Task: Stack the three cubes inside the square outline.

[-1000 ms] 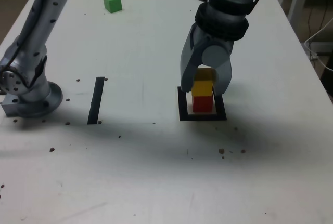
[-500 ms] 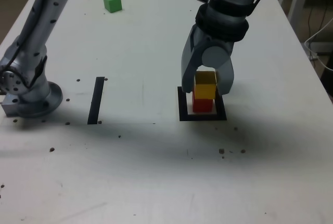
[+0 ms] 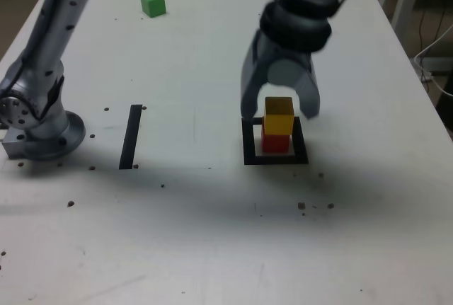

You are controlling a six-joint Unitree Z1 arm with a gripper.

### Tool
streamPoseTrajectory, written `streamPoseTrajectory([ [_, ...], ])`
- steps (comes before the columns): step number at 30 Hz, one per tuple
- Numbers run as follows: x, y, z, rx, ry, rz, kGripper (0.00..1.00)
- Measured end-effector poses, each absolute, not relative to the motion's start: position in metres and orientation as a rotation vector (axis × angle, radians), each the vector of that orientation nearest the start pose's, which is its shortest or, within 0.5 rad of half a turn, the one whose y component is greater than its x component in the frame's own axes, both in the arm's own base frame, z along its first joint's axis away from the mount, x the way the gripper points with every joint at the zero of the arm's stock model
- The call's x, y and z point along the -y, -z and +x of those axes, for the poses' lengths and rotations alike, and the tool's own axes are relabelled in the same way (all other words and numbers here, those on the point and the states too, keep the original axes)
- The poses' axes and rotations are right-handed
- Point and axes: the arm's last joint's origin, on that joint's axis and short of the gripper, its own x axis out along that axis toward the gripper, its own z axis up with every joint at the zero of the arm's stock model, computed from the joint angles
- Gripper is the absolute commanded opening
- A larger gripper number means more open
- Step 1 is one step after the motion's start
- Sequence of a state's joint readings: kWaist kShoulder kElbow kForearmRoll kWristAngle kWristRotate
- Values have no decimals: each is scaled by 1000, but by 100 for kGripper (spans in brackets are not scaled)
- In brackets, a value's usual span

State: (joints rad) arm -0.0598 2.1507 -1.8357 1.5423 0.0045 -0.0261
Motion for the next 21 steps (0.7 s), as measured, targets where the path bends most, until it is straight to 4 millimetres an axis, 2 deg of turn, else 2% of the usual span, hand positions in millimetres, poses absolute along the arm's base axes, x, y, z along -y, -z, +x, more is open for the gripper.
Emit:
streamPoseTrajectory([
  [4, 10, -295, 363, -1810, -41, 55, 99],
  [9, -16, -308, 343, -1802, -118, 25, 99],
  [13, -49, -306, 329, -1835, -182, -23, 99],
  [21, -127, -300, 299, -1879, -262, -158, 99],
])
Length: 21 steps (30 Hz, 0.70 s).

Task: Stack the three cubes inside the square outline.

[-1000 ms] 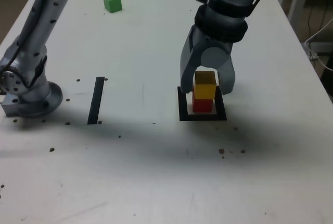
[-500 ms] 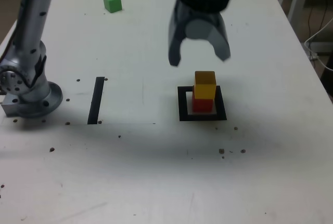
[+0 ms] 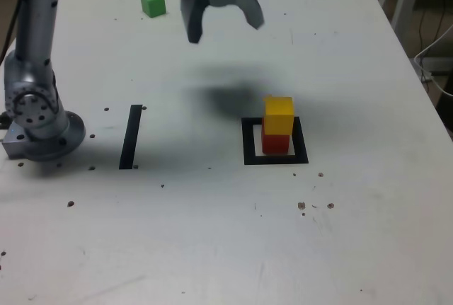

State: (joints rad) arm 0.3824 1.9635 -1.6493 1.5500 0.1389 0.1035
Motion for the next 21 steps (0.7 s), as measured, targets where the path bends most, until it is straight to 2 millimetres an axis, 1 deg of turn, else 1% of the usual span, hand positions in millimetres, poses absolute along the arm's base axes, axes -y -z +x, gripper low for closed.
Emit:
streamPoseTrajectory([
  [7, -190, -297, 267, -1865, -323, -293, 100],
  [11, -212, -293, 254, -1866, -336, -340, 99],
  [15, -229, -287, 245, -1871, -344, -377, 99],
  [18, -249, -283, 233, -1866, -364, -424, 99],
  [21, -265, -281, 226, -1855, -378, -449, 99],
])
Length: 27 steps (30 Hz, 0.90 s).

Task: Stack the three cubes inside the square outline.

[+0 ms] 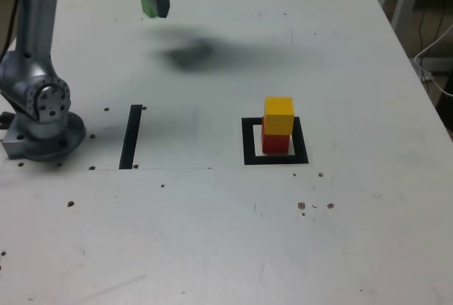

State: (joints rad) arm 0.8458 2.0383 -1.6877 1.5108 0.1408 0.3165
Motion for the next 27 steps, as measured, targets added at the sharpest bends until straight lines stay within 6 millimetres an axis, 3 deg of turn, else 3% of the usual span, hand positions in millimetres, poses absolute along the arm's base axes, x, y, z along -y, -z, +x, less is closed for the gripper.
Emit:
streamPoseTrajectory([
  [17, -366, -254, 177, -1806, -471, -569, 99],
  [27, -394, -234, 154, -1813, -465, -624, 99],
])
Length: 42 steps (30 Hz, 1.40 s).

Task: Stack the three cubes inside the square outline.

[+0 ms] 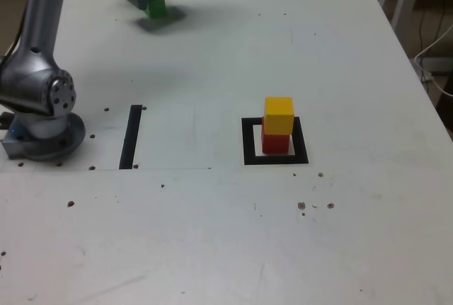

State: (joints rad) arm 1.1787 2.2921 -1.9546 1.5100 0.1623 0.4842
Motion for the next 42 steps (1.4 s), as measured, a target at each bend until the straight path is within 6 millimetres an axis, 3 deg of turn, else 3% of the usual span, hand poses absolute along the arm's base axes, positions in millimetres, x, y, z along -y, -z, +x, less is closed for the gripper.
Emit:
streamPoseTrajectory([
  [10, -411, -216, 149, -1817, -435, -637, 96],
  [17, -421, -212, 147, -1797, -401, -629, 88],
  [22, -423, -207, 146, -1788, -356, -643, 75],
  [28, -425, -198, 147, -1804, -336, -649, 44],
  [31, -425, -198, 148, -1811, -336, -640, 34],
  [42, -424, -200, 155, -1811, -322, -608, 32],
])
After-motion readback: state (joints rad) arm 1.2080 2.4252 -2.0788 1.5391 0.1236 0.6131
